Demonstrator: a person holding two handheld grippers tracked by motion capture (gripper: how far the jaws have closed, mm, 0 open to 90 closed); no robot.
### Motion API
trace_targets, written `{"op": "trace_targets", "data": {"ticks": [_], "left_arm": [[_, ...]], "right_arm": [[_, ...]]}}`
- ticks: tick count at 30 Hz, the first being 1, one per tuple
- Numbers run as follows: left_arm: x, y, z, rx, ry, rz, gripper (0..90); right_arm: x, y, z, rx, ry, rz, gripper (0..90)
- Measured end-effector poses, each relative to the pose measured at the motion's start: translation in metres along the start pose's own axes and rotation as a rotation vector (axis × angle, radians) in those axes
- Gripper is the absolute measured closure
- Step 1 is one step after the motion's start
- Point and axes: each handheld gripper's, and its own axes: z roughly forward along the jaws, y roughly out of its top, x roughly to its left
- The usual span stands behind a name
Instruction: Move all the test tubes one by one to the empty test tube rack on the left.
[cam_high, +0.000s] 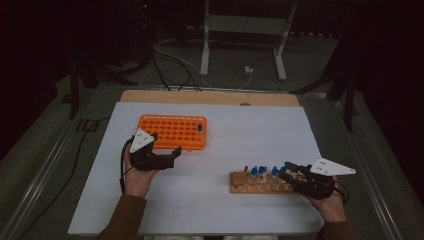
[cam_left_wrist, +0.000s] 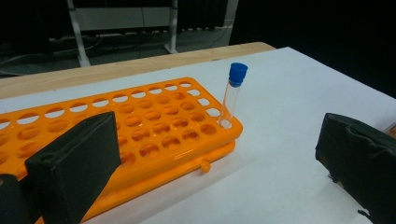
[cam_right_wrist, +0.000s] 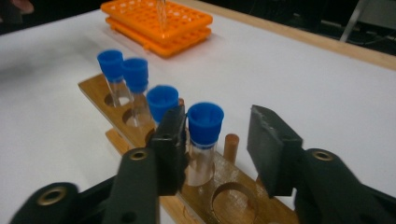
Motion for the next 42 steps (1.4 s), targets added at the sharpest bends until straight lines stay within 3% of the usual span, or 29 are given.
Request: {"op": "trace_targets", "data": {"ticks": [8,12,24,33,42], "left_arm": [[0.002,-0.009,-0.005,-0.003,-0.012,-0.012,0.6],[0.001,-0.009,-0.005,-0.009,-0.013,-0.007,0.7],[-0.002,-0.011,-0.01,0.002,0.014,0.001,0.7],[-0.002,-0.011,-0.01,0.005,0.023,0.0,0.6],[-0.009,-0.007,-0.005,0.001,-0.007,0.02,0.7]], "right_arm": [[0.003,-0.005,0.008,0.044,0.016,-0.021,69.7],[0.003,-0.006,0.008,0.037,0.013,-0.028,73.4],[0.006,-0.003,0.007,0.052,0.021,-0.028,76.6],[0.006,0.012,-0.002,0.045,0.013,-0.024,76.5],[0.003,0.038,-0.013,-0.001,0.029,-0.014,76.6]]}}
